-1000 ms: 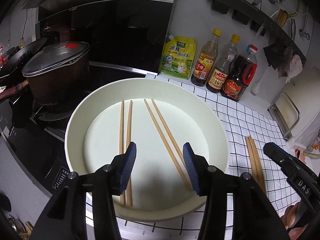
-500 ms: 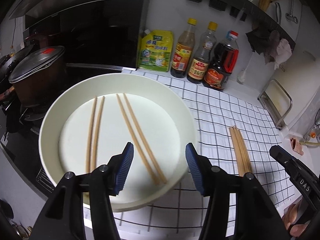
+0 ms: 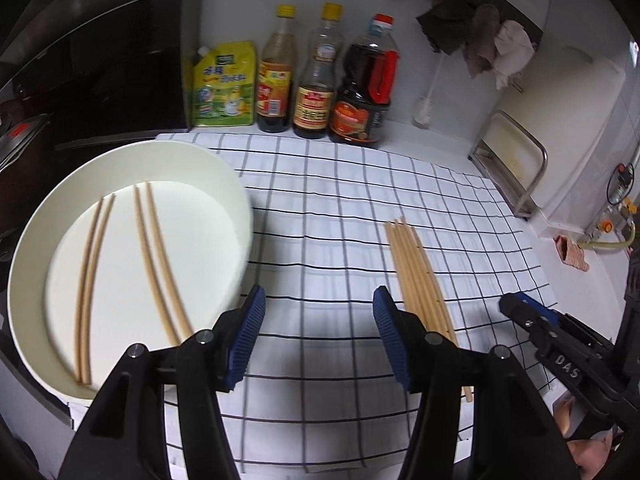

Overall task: Organize utensils
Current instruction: 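Move both open tools back to the chopstick pile, then lower the left tool onto a chopstick while the right tool grasps another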

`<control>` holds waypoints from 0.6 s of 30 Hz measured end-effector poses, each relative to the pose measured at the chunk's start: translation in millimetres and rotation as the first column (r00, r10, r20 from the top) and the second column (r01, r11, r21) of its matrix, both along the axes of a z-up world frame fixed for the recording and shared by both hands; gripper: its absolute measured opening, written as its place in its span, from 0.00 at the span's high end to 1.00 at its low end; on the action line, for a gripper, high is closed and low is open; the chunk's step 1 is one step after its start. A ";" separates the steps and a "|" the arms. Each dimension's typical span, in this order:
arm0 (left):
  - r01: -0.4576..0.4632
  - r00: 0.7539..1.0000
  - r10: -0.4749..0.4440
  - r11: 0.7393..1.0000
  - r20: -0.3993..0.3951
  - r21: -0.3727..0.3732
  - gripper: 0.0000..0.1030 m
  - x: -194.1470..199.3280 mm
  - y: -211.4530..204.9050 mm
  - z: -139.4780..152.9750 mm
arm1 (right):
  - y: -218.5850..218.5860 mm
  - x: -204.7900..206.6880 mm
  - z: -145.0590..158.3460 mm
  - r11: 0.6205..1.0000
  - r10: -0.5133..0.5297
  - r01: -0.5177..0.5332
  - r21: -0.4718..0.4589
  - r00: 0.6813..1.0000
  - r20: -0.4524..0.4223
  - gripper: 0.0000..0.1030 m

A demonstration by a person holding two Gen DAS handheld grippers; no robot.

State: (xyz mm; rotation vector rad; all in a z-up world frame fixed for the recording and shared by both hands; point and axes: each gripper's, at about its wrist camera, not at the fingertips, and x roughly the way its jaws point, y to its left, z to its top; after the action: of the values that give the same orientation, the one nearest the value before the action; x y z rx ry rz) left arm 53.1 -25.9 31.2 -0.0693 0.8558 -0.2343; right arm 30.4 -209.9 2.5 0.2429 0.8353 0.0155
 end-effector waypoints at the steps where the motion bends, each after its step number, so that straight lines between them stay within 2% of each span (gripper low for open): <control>1: 0.010 1.000 -0.010 1.000 -0.002 0.000 0.43 0.0 -5.3 -1.3 | -1.0 1.1 -4.0 1.000 0.003 -0.003 -0.002 1.000 -0.010 0.72; 9: 0.063 0.997 -0.061 0.997 -0.048 0.038 0.42 1.8 -34.2 -21.5 | -1.6 12.9 -36.5 0.999 0.027 -0.029 -0.023 0.996 -0.090 0.71; 12: 0.068 0.996 -0.065 0.996 -0.057 0.054 0.38 2.1 -38.8 -27.8 | 2.1 16.6 -42.7 0.999 0.038 -0.041 -0.035 0.994 -0.104 0.71; 18: 0.066 0.995 -0.061 0.996 -0.080 0.063 0.37 5.0 -42.5 -38.7 | 3.6 25.6 -53.4 0.997 0.040 -0.048 -0.063 0.990 -0.133 0.71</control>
State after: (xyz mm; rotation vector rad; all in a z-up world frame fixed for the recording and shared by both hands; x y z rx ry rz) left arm 58.1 -68.4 -7.5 0.0105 0.9440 -0.2644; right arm 56.1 -206.3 -50.9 0.1641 0.9712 0.0131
